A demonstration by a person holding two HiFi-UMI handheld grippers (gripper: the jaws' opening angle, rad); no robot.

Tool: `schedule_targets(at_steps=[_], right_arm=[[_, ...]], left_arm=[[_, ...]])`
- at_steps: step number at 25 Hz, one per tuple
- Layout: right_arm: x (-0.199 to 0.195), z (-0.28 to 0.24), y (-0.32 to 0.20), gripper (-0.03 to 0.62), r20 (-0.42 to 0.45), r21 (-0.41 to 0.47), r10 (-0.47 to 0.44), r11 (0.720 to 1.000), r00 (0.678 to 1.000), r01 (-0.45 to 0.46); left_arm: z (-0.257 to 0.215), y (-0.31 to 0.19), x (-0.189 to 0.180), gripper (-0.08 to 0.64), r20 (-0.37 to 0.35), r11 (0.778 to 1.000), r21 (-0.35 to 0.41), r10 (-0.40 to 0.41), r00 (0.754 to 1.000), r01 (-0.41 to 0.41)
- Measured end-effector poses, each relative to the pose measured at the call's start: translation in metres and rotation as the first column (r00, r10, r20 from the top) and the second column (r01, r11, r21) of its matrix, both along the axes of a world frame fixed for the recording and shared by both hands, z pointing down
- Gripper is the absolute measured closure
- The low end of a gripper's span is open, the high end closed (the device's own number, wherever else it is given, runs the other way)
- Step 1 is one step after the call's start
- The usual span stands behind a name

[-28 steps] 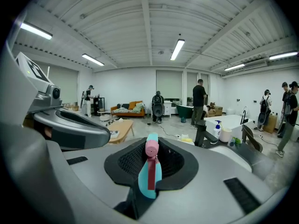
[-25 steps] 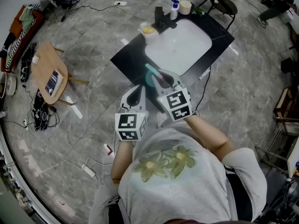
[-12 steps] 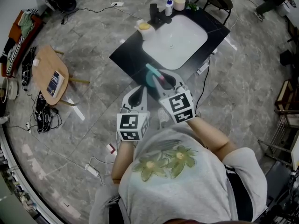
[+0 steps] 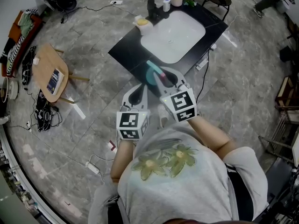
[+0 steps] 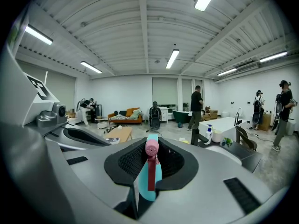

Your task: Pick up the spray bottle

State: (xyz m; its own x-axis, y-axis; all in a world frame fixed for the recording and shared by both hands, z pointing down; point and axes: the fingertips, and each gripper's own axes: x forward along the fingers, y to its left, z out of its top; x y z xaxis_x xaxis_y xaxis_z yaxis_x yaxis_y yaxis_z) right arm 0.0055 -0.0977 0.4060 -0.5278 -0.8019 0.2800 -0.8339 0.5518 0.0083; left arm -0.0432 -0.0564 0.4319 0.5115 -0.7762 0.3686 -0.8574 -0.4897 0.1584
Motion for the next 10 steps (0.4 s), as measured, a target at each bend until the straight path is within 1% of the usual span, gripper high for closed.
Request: schedule_targets(at_steps=[10], right_arm=[[0.002,0.001,0.013,0.52,0.002,-0.006,0.01,1.0,1.0,-0.01]], left_arm=[[-0.004,0.014,0.002,0.552,0.004,1.0,0.007,0.012,1.0,-0.012]])
